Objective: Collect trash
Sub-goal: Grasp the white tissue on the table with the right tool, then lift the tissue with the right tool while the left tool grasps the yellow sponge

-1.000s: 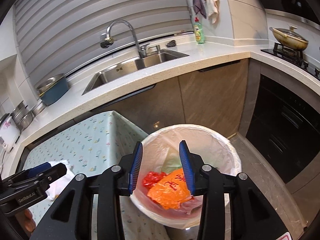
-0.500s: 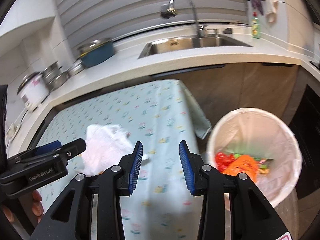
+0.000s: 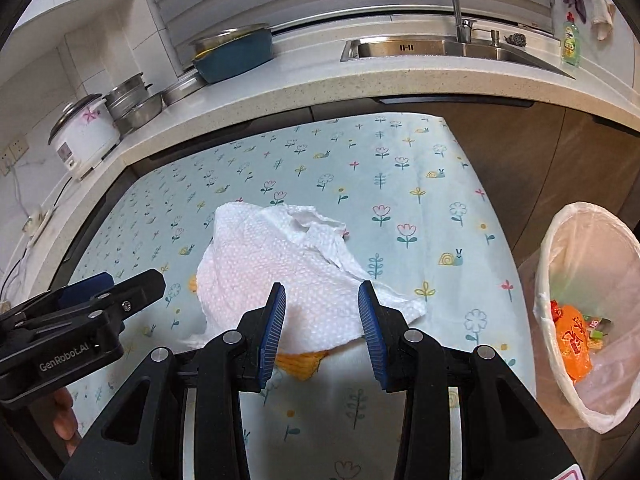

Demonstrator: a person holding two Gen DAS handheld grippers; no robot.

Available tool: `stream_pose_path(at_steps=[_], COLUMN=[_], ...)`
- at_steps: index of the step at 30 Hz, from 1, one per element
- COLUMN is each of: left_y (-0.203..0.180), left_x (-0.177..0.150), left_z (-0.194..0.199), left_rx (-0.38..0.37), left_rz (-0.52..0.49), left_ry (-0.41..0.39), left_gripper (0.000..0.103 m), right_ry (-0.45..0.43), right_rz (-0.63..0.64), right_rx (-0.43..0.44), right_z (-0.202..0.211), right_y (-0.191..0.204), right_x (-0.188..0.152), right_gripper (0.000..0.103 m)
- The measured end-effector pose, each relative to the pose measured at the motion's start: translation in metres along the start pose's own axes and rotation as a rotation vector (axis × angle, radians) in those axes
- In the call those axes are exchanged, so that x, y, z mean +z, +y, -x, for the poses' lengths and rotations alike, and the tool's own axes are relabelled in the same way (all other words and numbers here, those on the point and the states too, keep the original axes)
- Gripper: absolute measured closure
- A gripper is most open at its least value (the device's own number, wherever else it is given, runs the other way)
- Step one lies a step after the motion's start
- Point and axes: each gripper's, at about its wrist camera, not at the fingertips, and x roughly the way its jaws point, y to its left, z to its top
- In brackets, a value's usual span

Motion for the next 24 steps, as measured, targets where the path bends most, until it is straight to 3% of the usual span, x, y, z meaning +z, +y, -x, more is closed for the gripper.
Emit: stream_pose_path(at_steps=[3,5,7,18,24], left_y=[0.005,0.007,0.007,-0.011,-0.033], left_x=[-0.001,-0.001,-0.002,-0.012,-0.023], left_z=[-0.003,-0.004,-0.005,0.0,0.001], left_rx=[0.0,-0.002,-0.003,-0.031,-0.057], left_rz=[0.005,0.007,0.005,-0.018,-0.064], left_ry=[0.006,0.008,0.011,0.024,0.039], left_gripper=[0.028,0.028,0.028,0.028,0.028], right_ry=[0.027,0.039,0.041,-0.063,-0.047], right_rz=[-0.001,-0.001,-0.011,-0.1,-0.152], right_rx=[-0.006,-0.014,-0.02,-0.046,-0.083], right_z=[-0.011,-0.016,-0.017,0.029,0.039], right_y=[-0.001,-0.003,-0.007,-0.046,-0.071], right_x=[-0.003,-0.005,-0.005,0.005,-0.002], right_gripper=[0.071,0.091,0.096,0.098,0.098])
